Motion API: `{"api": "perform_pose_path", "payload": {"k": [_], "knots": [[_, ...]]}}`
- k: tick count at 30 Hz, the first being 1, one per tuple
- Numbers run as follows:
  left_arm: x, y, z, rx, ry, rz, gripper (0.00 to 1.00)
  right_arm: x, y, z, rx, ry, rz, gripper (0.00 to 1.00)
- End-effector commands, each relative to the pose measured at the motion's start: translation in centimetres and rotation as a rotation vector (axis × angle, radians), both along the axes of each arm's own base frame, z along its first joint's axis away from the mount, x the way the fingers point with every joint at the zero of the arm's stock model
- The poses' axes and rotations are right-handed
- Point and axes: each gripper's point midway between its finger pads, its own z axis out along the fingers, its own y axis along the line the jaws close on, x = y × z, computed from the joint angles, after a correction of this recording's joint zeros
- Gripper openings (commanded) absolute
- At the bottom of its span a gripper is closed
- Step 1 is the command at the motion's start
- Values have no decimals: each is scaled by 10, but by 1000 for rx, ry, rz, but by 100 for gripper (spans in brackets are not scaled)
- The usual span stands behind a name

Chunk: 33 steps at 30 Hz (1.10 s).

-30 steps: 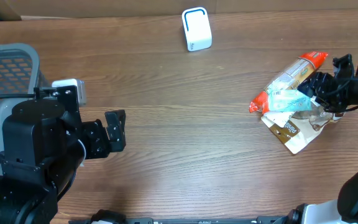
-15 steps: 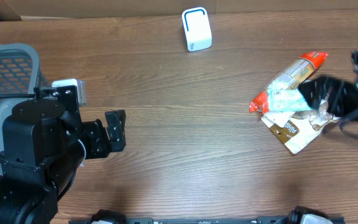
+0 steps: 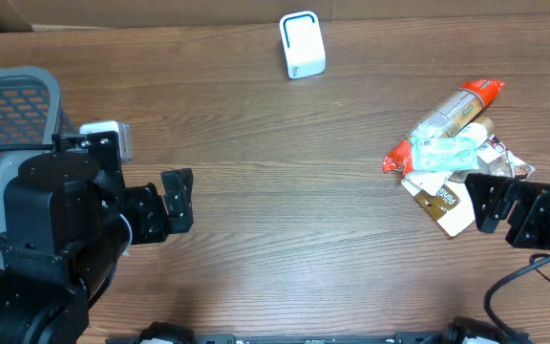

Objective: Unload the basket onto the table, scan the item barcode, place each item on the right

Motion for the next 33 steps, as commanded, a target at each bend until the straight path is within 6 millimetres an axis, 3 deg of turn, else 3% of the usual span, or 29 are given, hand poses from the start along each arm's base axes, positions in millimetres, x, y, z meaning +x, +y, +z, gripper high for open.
{"api": "perform_pose_path", "payload": {"k": [1,5,8,13,17,20,26,33], "knots": [[1,3,4,-4,-14,24,100,-3,5,5,-31,-28,52,100],[1,3,4,-5,-14,24,100,-3,17,-1,-44,-31,138,100],[1,3,4,-5,-14,24,100,11,19,-7,-52,-77,157,100],[1,3,4,-5,-14,23,100,40,34,-13,-108,-335,236,100],[1,3,4,-5,-14,24,99,46,52,-23,-148,-557,289,100],[1,3,4,-5,-14,24,99,45,55,-39,-147,-658,255,100],[1,3,4,-4,-14,24,100,45,35,-89,-7,-687,34,100],[1,3,4,-5,-14,24,100,44,29,-133,-15,-747,1,100]]}}
